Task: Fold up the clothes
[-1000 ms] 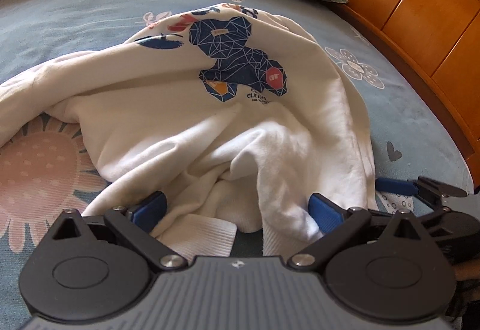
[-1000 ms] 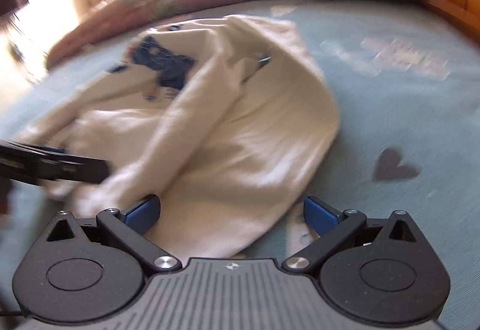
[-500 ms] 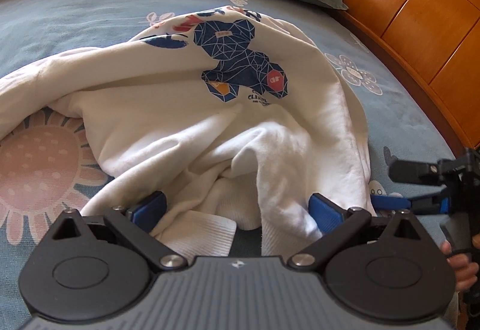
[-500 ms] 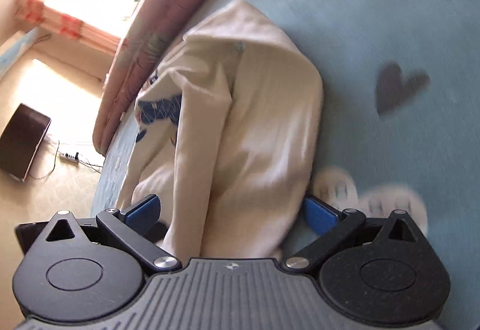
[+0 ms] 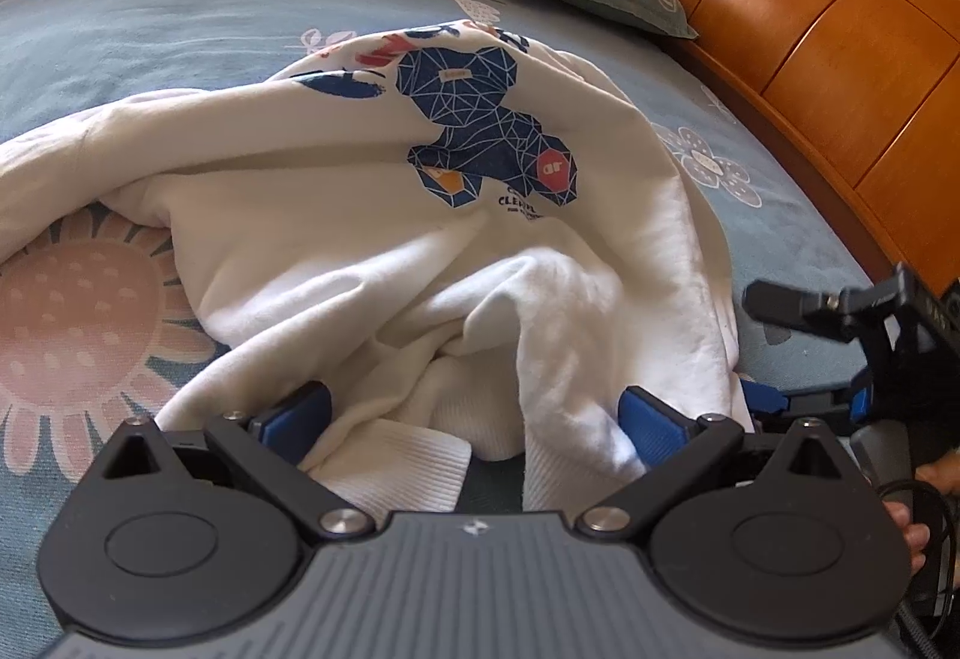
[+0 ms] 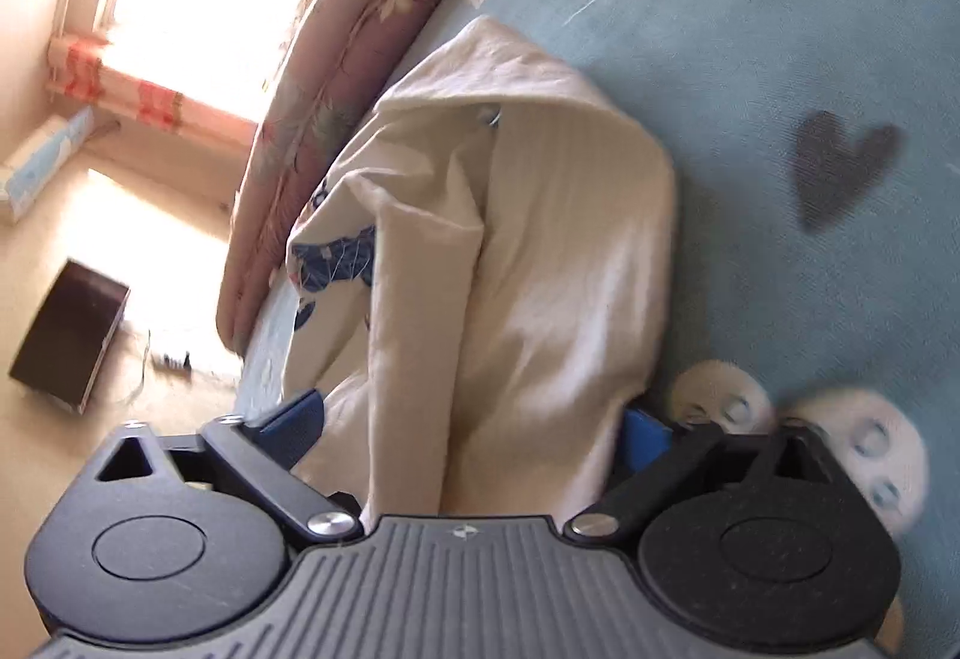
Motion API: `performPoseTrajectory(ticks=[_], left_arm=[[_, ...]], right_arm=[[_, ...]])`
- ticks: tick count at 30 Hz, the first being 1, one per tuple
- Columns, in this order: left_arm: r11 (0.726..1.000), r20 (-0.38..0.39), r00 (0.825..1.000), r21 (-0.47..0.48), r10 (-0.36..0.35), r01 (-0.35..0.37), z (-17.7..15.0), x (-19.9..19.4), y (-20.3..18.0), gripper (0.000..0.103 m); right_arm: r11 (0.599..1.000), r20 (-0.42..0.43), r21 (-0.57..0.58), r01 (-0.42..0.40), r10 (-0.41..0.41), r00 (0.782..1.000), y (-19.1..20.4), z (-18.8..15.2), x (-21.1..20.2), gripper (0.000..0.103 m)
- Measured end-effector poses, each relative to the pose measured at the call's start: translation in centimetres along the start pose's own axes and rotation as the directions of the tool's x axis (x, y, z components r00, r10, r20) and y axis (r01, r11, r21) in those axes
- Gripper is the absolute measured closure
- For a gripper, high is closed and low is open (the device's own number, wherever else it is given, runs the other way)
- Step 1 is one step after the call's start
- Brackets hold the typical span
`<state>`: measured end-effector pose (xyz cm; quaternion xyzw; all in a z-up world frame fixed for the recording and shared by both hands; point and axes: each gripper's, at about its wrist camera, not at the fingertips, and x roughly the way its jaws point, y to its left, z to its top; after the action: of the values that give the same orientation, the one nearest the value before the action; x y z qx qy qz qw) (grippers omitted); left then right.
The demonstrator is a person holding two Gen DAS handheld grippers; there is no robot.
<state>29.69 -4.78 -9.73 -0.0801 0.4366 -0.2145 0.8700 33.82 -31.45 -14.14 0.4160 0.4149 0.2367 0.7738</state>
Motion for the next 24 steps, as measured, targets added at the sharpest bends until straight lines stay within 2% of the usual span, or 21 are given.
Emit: performPoseTrajectory(ticks=[2,4,5,6,7,8,9,11,12,16,20,22,24], left_arm=[[1.000,0.001,1.000,0.002,0.001,-0.001,0.0,0.0,0.0,0.002],[1.000,0.002,1.000,0.004,0.003,-0.003,0.0,0.1,0.0,0.002],[1.000,0.003,1.000,0.005,0.004,-0.004,-0.1,0.1,0.0,0.002],[1.000,0.004,1.000,0.007,0.005,-0.005,-0.1,0.1,-0.1,0.002],[1.000,0.005,1.000,0.008,0.006,-0.006,-0.1,0.1,-0.1,0.002],[1.000,0.006,1.000,0.008,0.007,-0.007,-0.1,0.1,-0.1,0.002],[1.000,0.007,1.000,0.010,0.007,-0.007,-0.2,0.1,-0.1,0.002],[1.000,0.005,1.000,0.015,0.007,-0.007,-0.2,0.0,-0.1,0.001],[1.000,0.003,1.000,0.015,0.006,-0.007,-0.2,0.0,-0.1,0.001],[1.000,-0.003,1.000,0.014,0.006,-0.006,-0.1,0.1,-0.1,0.001],[1.000,-0.005,1.000,0.019,0.012,-0.011,-0.1,0.1,-0.2,0.001],[1.000,-0.006,1.000,0.019,0.012,-0.012,-0.1,0.2,-0.3,0.001],[1.000,-0.007,1.000,0.018,0.016,-0.016,0.0,0.1,-0.4,0.001]], right_arm=[[1.000,0.019,0.001,0.002,-0.002,1.000,-0.8,-0.6,-0.8,0.024],[0.999,0.024,-0.010,0.034,-0.034,0.999,-1.2,-0.6,-0.7,0.043],[0.999,0.025,0.002,0.048,-0.048,0.999,-1.6,-0.5,-0.6,0.049],[0.998,0.025,0.014,0.061,-0.061,0.998,-2.0,-0.3,-0.5,0.063],[0.997,0.026,0.026,0.074,-0.075,0.997,-2.4,-0.2,-0.4,0.084],[0.996,0.026,0.037,0.086,-0.087,0.996,-2.7,0.0,-0.3,0.096],[0.996,0.027,0.047,0.075,-0.076,0.997,-3.0,-0.1,-0.5,0.099],[0.996,0.029,0.065,0.053,-0.055,0.998,-3.5,-0.1,-0.7,0.098],[0.997,0.027,0.058,0.052,-0.054,0.998,-3.3,0.0,-1.0,0.096],[0.999,0.054,-0.017,0.042,-0.041,0.998,-1.7,1.1,-3.1,0.098],[0.987,0.110,-0.103,0.120,-0.108,0.988,-0.6,3.7,-6.3,0.100],[0.980,0.147,-0.109,0.169,-0.152,0.977,-1.1,5.4,-8.2,0.100],[0.976,0.143,-0.090,0.200,-0.186,0.972,-1.9,6.9,-9.4,0.097]])
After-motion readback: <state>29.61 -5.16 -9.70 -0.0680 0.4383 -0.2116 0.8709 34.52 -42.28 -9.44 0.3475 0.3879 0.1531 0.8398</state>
